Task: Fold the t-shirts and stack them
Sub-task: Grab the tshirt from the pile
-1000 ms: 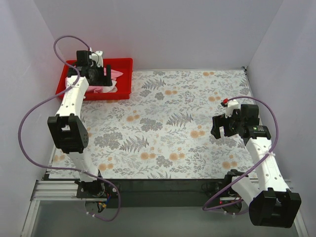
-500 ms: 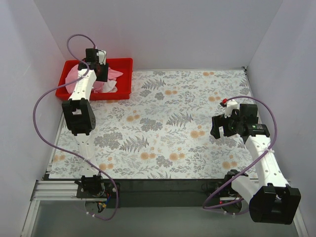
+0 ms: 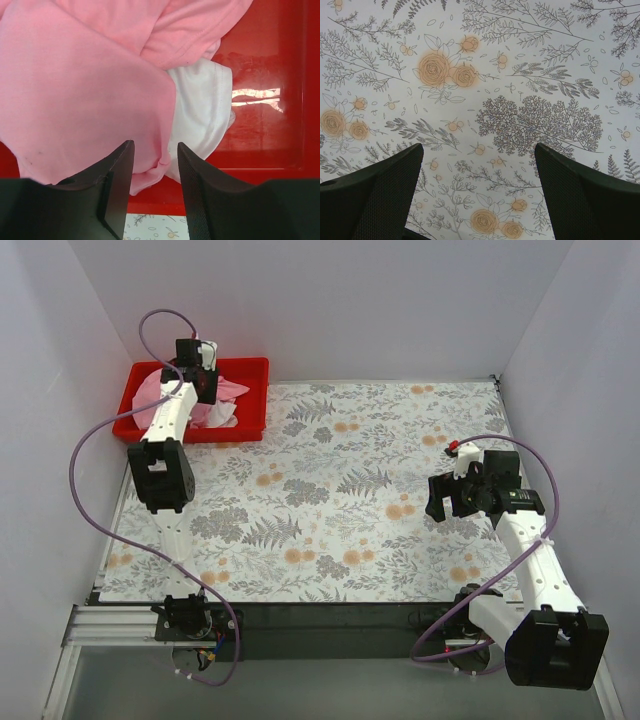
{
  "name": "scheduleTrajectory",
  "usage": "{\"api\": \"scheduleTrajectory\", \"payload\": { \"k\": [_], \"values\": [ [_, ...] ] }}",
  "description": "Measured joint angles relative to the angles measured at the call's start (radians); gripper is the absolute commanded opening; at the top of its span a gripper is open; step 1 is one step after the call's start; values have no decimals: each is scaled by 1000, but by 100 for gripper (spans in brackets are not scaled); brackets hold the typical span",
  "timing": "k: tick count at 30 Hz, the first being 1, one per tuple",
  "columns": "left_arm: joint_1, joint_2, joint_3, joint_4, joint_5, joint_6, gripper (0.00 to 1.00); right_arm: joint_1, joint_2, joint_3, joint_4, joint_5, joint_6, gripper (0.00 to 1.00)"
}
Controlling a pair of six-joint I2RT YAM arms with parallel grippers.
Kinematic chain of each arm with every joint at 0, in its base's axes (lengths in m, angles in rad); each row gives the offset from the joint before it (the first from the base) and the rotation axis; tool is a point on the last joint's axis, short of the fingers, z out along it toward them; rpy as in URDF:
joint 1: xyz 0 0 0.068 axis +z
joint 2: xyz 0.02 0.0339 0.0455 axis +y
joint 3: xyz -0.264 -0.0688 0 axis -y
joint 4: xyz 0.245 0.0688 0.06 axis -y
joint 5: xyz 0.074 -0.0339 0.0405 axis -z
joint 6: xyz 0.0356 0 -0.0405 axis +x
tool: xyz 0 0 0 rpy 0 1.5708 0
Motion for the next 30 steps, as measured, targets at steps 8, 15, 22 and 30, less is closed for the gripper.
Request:
{"api": "scheduleTrajectory", "payload": {
  "k": [8, 15, 22, 30],
  "values": [
    [-24, 76, 1, 26, -18, 5, 38, 0, 15, -2, 8, 0, 0, 98],
    [-38, 127, 1, 41, -41, 18, 34, 0, 17, -3, 14, 1, 0, 98],
    [-37, 127, 3, 71, -82, 19, 30, 0, 18, -3, 14, 1, 0, 99],
    [-37, 127, 3, 108, -134, 48, 13, 0, 21, -3, 14, 1, 0, 98]
  ]
}}
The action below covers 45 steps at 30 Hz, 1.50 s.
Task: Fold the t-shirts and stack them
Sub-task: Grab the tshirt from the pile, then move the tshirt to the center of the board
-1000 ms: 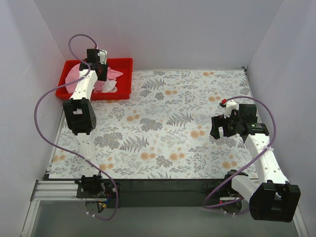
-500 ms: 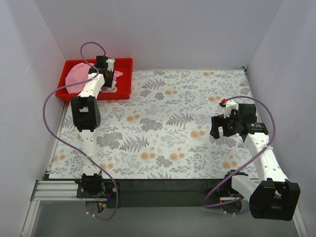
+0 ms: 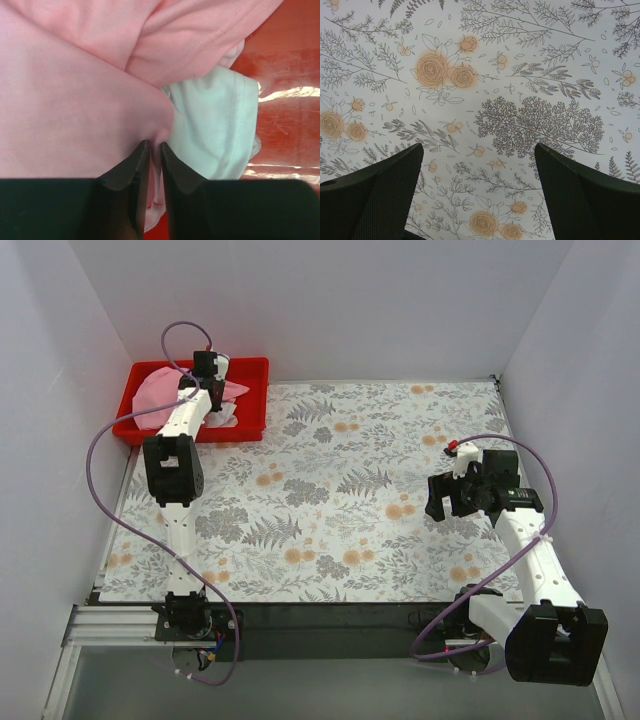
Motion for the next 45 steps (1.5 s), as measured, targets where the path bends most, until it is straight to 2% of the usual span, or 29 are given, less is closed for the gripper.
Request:
{"api": "scheduleTrajectory", "payload": {
  "k": [3, 6, 11, 16, 23, 30, 36, 40, 43, 44, 45],
  "values": [
    [0, 0, 0, 2, -13, 11, 10, 0, 2, 0, 0, 0, 0, 98],
    [1, 0, 0, 3, -22, 17, 0, 0, 3, 0, 0, 0, 0, 98],
    [5, -1, 15, -7, -24, 8, 0, 0, 3, 0, 0, 2, 0, 99],
    [8, -32, 95, -10, -7, -23, 0, 0, 2, 0, 0, 3, 0, 98],
    [11, -289, 125, 109, 28, -106, 0, 0, -5, 0, 0, 3, 0, 99],
    [8, -546, 237, 280, 283, -293, 0, -3, -33, 0, 0, 3, 1, 98],
    [-75, -695, 262, 409, 536, -502, 0, -16, -58, 0, 0, 1, 2, 98],
    [-142, -743, 262, 446, 671, -614, 0, -27, -64, 0, 0, -2, 1, 98],
    [-146, -776, 210, 454, 729, -667, 0, -41, -64, 11, -7, -15, -1, 99],
    [-145, -792, 175, 449, 744, -678, 2, -44, -64, 19, -10, -24, -3, 99],
    [-145, -810, 130, 443, 756, -683, 8, -47, -63, 28, -14, -31, -6, 98]
  ]
}}
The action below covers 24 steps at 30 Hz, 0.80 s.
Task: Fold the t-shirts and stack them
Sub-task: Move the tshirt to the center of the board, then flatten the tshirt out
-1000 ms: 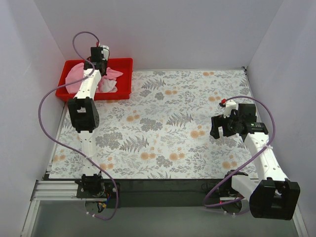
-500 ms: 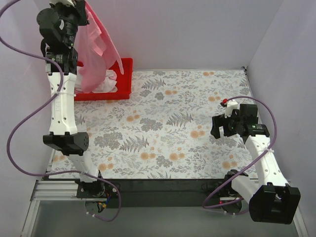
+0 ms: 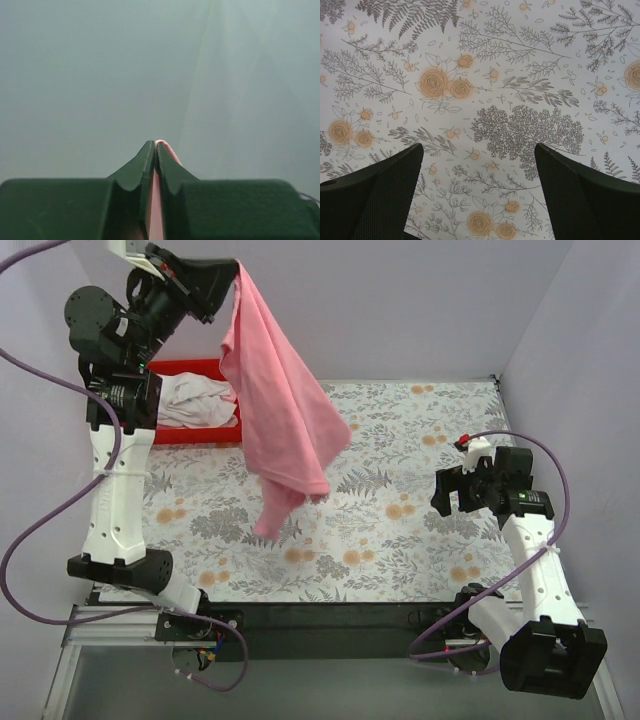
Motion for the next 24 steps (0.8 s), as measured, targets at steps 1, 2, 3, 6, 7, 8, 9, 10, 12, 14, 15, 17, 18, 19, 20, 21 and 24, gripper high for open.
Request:
{"api": "scheduleTrajectory", "payload": {
  "k": [1, 2, 3, 6, 7, 8, 9, 10, 12, 14, 15, 17, 18, 19, 20, 21, 24],
  "values": [
    [0, -30, -67, -9, 4, 0, 16, -2, 2, 13, -8, -7, -4, 98],
    [3, -60, -138, -29, 3, 2, 36, -2, 5, 26, -16, -14, -9, 98],
    [4, -89, -212, -44, 1, 18, 47, -2, 7, 39, -19, -20, -16, 98],
    [28, -175, -443, -132, -23, 64, 55, -2, 23, 83, -47, -41, -45, 99],
    [45, -188, -501, -171, -33, 82, 55, -2, 32, 100, -61, -55, -59, 99],
    [66, -195, -554, -202, -38, 100, 54, -2, 43, 119, -78, -68, -76, 99],
    [94, -196, -600, -243, -37, 117, 54, -2, 55, 135, -92, -80, -89, 98],
    [148, -189, -652, -285, -13, 146, 58, 0, 67, 150, -103, -93, -106, 98],
    [235, -172, -725, -364, 36, 203, 60, 8, 90, 172, -130, -113, -134, 98],
    [310, -155, -802, -443, 87, 292, 69, 29, 117, 185, -160, -131, -164, 98],
    [328, -154, -849, -496, 125, 353, 70, 50, 136, 189, -180, -135, -184, 98],
    [310, -159, -905, -574, 163, 448, 70, 102, 163, 188, -212, -135, -211, 98],
    [274, -163, -935, -623, 171, 514, 70, 148, 179, 188, -232, -128, -226, 98],
    [242, -167, -958, -651, 177, 552, 70, 187, 188, 187, -243, -124, -235, 96],
    [193, -179, -1001, -659, 178, 591, 69, 239, 196, 185, -254, -110, -243, 95],
    [146, -194, -1048, -670, 174, 623, 69, 293, 201, 183, -263, -96, -249, 94],
    [33, -235, -1192, -687, 173, 671, 67, 480, 206, 163, -280, -55, -262, 88]
  ]
}}
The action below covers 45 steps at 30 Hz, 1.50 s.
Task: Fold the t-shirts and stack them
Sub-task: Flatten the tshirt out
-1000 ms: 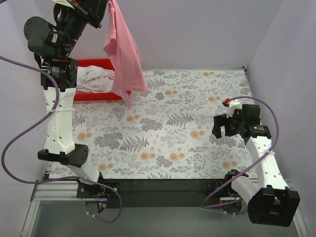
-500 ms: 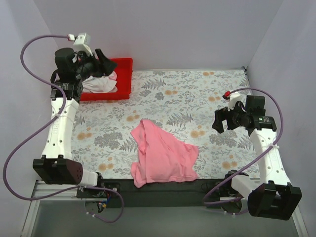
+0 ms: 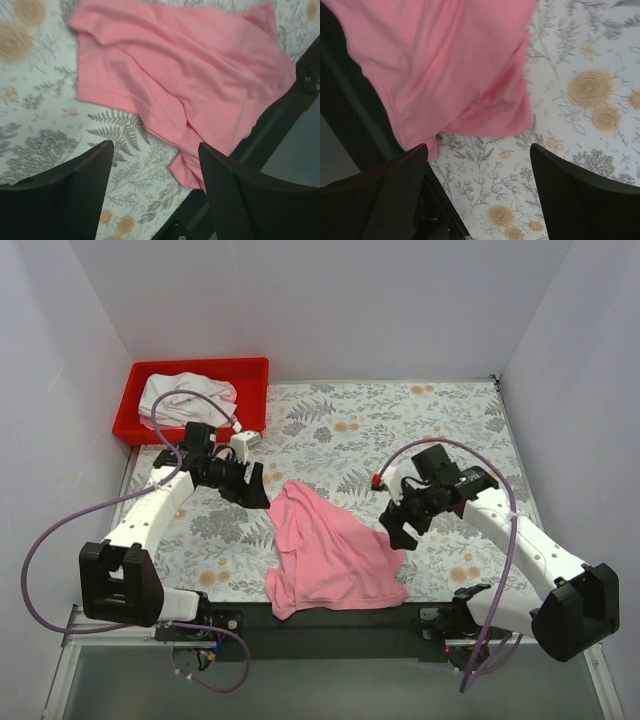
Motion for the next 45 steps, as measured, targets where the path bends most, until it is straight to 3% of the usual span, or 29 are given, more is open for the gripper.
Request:
{"api": "scheduleTrajectory", "payload": {
  "k": [8, 15, 19, 26, 31, 32, 37, 45],
  "values": [
    [-18, 89, -114, 47, -31, -74, 63, 364, 68, -13, -16, 59, -3, 81],
    [-33, 225, -125, 144, -109, -182, 55, 576, 156, -52, 93, 166, -3, 71],
    [-35, 271, -122, 193, -169, -218, 49, 626, 199, -103, 149, 230, 0, 58],
    [-76, 345, -68, 255, -275, -240, 49, 625, 214, -200, 277, 370, -6, 43],
    [-145, 369, -60, 294, -369, -240, 43, 560, 211, -237, 321, 402, -15, 41],
    [-160, 369, -60, 301, -394, -240, 41, 536, 210, -237, 327, 404, -21, 41],
    [-217, 382, -56, 335, -501, -244, 2, 397, 205, -239, 352, 417, -61, 41],
    [-223, 407, -19, 319, -533, -254, 0, 86, 281, -181, 382, 415, -151, 40]
  ]
}}
